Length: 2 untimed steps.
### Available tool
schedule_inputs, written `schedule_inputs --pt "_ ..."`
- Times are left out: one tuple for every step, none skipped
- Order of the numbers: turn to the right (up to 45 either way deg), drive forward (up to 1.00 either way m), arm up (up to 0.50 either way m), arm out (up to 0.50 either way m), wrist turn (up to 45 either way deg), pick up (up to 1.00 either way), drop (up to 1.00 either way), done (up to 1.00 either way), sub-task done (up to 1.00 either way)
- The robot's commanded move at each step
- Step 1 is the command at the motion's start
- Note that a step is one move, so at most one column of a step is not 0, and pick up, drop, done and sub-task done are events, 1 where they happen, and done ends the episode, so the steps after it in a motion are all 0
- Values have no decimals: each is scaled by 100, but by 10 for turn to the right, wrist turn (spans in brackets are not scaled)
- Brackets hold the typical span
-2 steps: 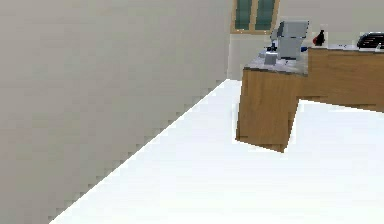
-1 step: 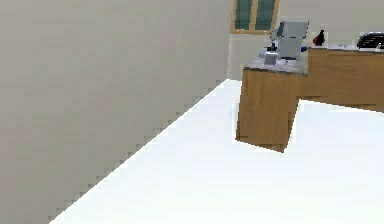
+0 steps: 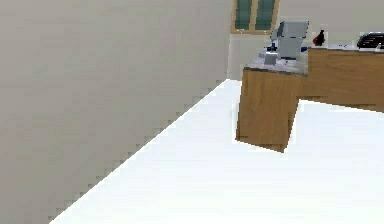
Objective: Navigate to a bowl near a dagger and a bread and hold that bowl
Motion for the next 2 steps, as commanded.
schedule_inputs --pt "0 0 0 0 450 0 0 0 0" --pt "0 0 0 0 450 0 0 0 0"
